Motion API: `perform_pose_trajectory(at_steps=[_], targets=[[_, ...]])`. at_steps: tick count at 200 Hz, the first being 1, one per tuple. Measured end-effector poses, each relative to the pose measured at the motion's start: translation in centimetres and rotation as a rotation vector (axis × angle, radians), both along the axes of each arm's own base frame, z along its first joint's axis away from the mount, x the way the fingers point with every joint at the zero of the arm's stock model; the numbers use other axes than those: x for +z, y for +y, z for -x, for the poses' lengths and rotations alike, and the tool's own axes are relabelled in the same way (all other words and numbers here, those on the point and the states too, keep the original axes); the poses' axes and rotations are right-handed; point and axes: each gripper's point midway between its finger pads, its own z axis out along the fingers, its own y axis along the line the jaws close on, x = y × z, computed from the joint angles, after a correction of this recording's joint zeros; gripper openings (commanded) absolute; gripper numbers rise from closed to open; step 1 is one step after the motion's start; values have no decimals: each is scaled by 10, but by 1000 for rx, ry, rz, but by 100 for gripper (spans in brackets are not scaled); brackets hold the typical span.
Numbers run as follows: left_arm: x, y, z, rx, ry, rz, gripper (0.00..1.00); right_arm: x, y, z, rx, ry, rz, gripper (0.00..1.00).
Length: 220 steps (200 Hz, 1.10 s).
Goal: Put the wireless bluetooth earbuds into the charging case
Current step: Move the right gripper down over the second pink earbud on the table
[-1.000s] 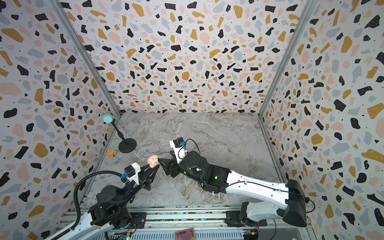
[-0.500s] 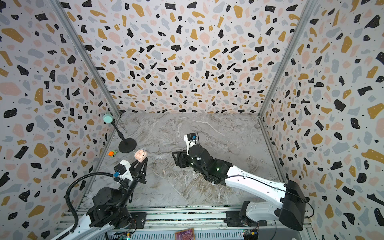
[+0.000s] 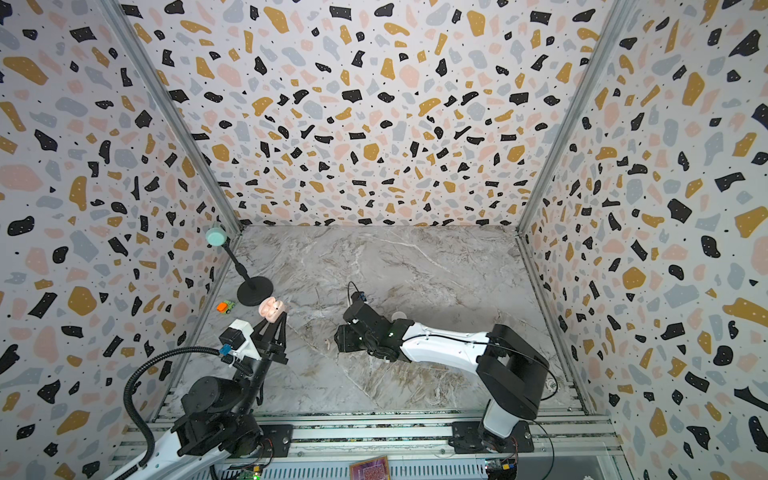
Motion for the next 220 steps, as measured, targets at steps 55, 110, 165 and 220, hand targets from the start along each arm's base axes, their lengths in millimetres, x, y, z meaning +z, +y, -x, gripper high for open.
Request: perform_pose_trajectory(at_steps=[55, 110, 165, 220], targets=[[0, 1, 0, 4, 0, -1, 0, -18, 41, -6, 0, 37, 79, 46], [1, 1, 0, 4, -3, 3, 0, -45, 51, -18, -22, 64, 192, 38], [1, 2, 0, 4, -4, 3, 0, -66, 56, -23, -17, 78, 274, 35], [1, 2, 0, 4, -5, 4, 0, -70, 60, -26, 3, 65, 303, 30]])
